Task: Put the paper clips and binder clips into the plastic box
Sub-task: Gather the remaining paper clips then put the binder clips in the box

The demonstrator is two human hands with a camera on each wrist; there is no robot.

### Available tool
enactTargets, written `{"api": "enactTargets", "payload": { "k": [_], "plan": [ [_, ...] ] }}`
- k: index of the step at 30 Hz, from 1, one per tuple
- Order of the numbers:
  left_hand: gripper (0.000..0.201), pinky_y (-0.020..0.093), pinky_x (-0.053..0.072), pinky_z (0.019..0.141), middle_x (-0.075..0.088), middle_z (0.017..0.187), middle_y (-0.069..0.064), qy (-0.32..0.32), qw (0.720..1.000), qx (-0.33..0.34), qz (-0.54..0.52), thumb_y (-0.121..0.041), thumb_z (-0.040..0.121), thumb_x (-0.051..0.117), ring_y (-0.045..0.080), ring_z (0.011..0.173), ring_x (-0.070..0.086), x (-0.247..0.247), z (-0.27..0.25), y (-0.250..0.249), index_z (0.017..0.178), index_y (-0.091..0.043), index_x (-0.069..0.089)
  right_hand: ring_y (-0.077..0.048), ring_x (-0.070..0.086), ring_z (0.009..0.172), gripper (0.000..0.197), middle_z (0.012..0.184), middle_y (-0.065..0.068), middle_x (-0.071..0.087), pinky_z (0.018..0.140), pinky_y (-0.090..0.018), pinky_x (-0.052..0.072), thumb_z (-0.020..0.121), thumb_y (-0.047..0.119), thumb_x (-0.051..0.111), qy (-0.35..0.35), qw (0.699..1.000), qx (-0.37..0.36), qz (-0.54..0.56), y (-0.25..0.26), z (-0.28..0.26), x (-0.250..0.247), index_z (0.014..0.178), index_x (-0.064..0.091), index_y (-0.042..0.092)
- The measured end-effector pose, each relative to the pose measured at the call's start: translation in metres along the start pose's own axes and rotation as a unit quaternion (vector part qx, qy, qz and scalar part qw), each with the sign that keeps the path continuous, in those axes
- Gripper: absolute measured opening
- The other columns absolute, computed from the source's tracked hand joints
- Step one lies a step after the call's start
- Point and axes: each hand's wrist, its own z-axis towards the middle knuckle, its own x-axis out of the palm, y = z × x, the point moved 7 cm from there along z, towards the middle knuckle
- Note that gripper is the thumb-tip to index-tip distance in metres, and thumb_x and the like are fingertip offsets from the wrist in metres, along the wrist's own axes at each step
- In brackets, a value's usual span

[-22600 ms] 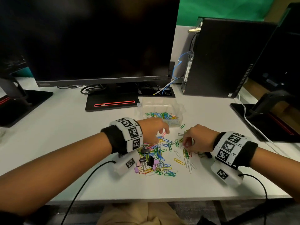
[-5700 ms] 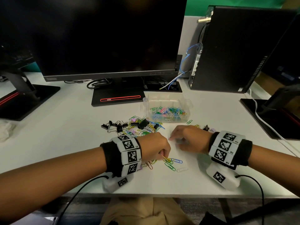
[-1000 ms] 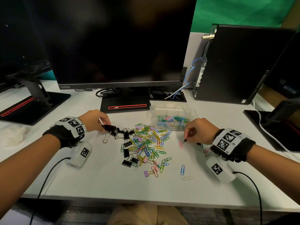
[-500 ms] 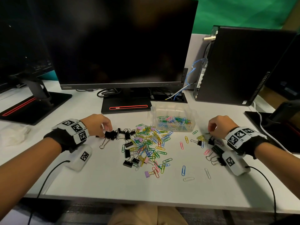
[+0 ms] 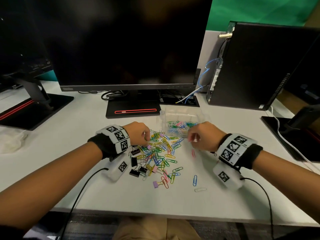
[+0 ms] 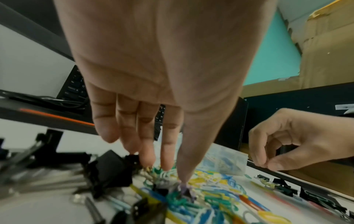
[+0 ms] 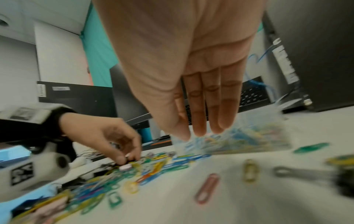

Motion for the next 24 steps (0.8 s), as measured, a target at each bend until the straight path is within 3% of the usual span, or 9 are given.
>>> {"api": "enactTargets", "payload": {
  "k": [3,6,9,13,15,17,19,21,24],
  "plan": [
    [0.027,0.023,0.039,0.067,0.048,0.070,-0.012,-0.004,1.000,0.001,-0.021,-0.033,0.079,0.070,0.012,0.077,0.050,0.003,0.004,-0.004,0.097,-0.013,0.067,-0.012,0.055,0.088,0.023,0.105,-0.002,0.066,0.086,-0.028,0.048,0.079,0.021,0.067,0.044,0.998,-0.036,0.016,0.028,0.013,0.016,0.102,0.066,0.016],
    [0.031,0.023,0.040,0.066,0.053,0.074,-0.008,0.013,1.000,0.007,-0.023,-0.034,0.078,0.072,0.012,0.076,0.050,0.005,0.004,-0.009,0.099,-0.012,0.066,-0.023,0.055,0.105,0.039,0.115,-0.007,0.062,0.093,-0.033,0.045,0.080,0.029,0.068,0.082,0.995,-0.054,-0.002,0.046,0.026,0.029,0.117,0.061,0.020],
    [0.034,0.024,0.041,0.065,0.058,0.086,-0.002,0.037,0.999,0.013,-0.025,-0.032,0.075,0.075,0.014,0.079,0.052,0.006,0.002,-0.009,0.102,-0.014,0.064,-0.024,0.055,0.104,0.039,0.111,-0.010,0.061,0.087,-0.029,0.041,0.082,0.027,0.066,0.094,0.993,-0.072,-0.014,0.057,0.032,0.033,0.120,0.060,0.021],
    [0.038,0.018,0.038,0.058,0.057,0.084,-0.005,0.075,0.997,0.014,-0.023,-0.021,0.072,0.078,0.009,0.068,0.049,0.010,-0.001,-0.001,0.106,-0.015,0.061,-0.022,0.060,0.097,0.032,0.109,-0.007,0.065,0.084,-0.028,0.045,0.080,0.019,0.067,0.097,0.992,-0.075,0.014,0.056,0.029,0.035,0.112,0.066,0.021],
    [0.039,0.017,0.038,0.056,0.057,0.084,-0.005,0.085,0.996,0.015,-0.028,-0.015,0.071,0.078,0.004,0.062,0.047,0.011,-0.003,0.002,0.106,-0.017,0.061,-0.018,0.062,0.091,0.027,0.109,-0.004,0.068,0.085,-0.030,0.050,0.078,0.018,0.069,0.105,0.990,-0.082,0.036,0.053,0.026,0.035,0.105,0.069,0.021],
    [0.039,0.017,0.039,0.056,0.059,0.089,-0.004,0.081,0.995,0.017,-0.053,-0.012,0.072,0.076,0.003,0.062,0.048,0.008,-0.003,0.002,0.107,-0.019,0.060,-0.013,0.057,0.087,0.028,0.110,-0.003,0.067,0.080,-0.025,0.046,0.078,0.021,0.071,0.100,0.991,-0.078,0.045,0.047,0.025,0.032,0.105,0.069,0.022],
    [0.036,0.017,0.041,0.058,0.059,0.095,-0.003,0.057,0.996,0.022,-0.067,-0.013,0.075,0.073,0.004,0.064,0.049,0.003,-0.003,-0.002,0.108,-0.021,0.060,-0.014,0.053,0.094,0.039,0.114,-0.003,0.062,0.081,-0.025,0.041,0.075,0.031,0.073,0.075,0.995,-0.063,0.033,0.040,0.026,0.029,0.112,0.064,0.024],
    [0.037,0.019,0.042,0.062,0.058,0.100,-0.002,0.027,0.997,0.028,-0.060,-0.020,0.077,0.072,0.006,0.070,0.049,-0.001,-0.001,-0.010,0.111,-0.022,0.059,-0.020,0.051,0.110,0.062,0.122,-0.004,0.055,0.093,-0.032,0.043,0.069,0.044,0.076,0.068,0.997,-0.040,0.015,0.033,0.028,0.028,0.124,0.054,0.024],
    [0.061,0.023,0.043,0.077,0.055,0.112,0.001,0.030,0.999,0.038,-0.024,-0.039,0.073,0.075,0.012,0.087,0.051,0.003,0.002,-0.027,0.125,-0.020,0.051,-0.023,0.045,0.122,0.097,0.133,-0.005,0.045,0.104,-0.036,0.039,0.059,0.057,0.077,0.119,0.993,-0.006,-0.015,0.029,0.026,0.037,0.138,0.036,0.021]
  ]
}}
